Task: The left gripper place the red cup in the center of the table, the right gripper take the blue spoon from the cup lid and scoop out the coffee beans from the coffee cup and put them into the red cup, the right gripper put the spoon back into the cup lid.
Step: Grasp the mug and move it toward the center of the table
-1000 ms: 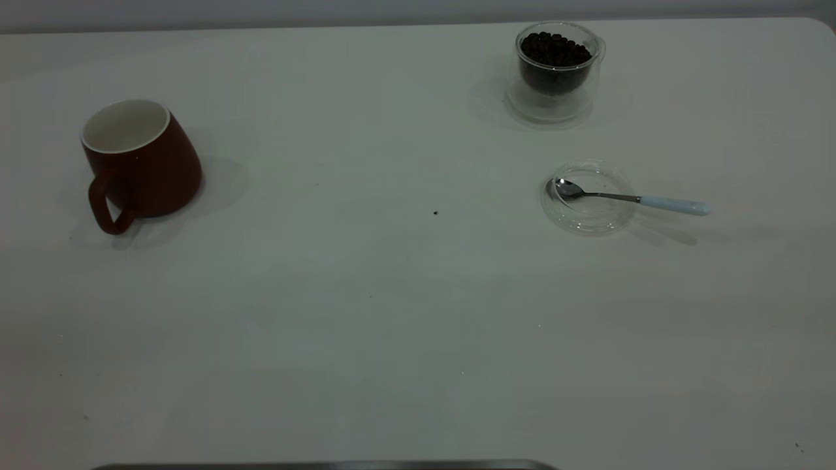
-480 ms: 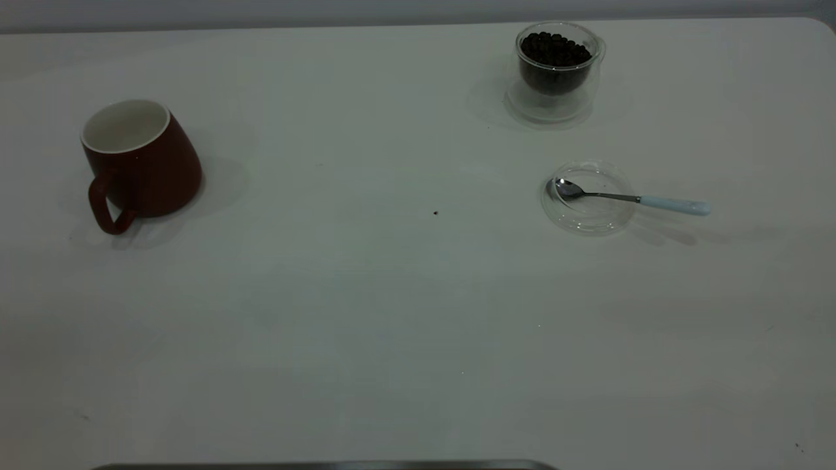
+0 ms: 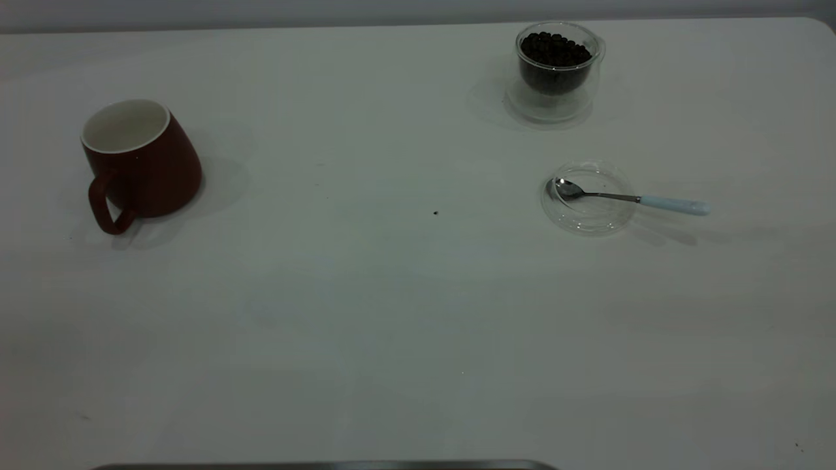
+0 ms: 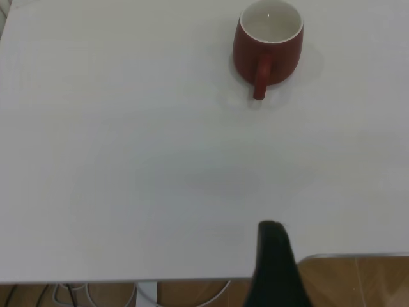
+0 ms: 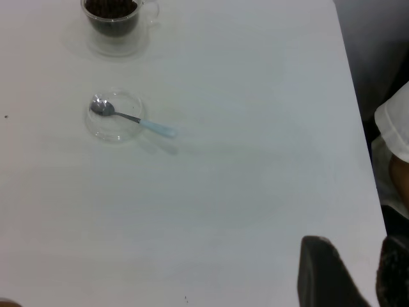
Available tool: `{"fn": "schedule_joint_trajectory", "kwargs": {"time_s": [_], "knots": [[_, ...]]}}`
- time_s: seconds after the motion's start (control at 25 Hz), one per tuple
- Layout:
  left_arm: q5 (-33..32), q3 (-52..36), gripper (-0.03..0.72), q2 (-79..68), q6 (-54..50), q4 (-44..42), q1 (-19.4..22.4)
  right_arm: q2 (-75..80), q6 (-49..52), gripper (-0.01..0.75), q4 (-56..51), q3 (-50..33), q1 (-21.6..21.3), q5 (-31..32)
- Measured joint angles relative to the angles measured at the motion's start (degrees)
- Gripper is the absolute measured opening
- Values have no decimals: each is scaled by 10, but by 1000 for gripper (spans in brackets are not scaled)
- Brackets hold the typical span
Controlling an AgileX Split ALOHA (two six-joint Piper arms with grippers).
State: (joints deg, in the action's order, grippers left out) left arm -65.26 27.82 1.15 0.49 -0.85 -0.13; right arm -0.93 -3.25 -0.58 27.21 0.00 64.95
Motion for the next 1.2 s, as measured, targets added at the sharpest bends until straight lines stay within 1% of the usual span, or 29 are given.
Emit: {"fn": "schedule_joint_trajectory", "kwargs": {"time_s": [0.16,0.24,0.36,0.56,0.64,0.84,0.96,1.08,1.2], "knots": [[1,3,586,-7,-5,0,0,0,0,242,0,0,0,0],[0,19,586,-32,-14,1,0,0,0,242,0,0,0,0],[8,59,586,-103,-15,1,0,0,0,242,0,0,0,0],[30,127,586,-271,9,-3,0,0,0,242,0,0,0,0],[48,139,586,-334,32,-3,0,0,0,242,0,0,0,0],[115,158,586,-483,93,-4,0,0,0,242,0,0,0,0],[154,184,586,-573,130,-4,0,0,0,242,0,0,0,0],[176,217,586,-664,182,-16,0,0,0,242,0,0,0,0],[191,251,586,-750,257,-38,0,0,0,242,0,0,0,0]]}}
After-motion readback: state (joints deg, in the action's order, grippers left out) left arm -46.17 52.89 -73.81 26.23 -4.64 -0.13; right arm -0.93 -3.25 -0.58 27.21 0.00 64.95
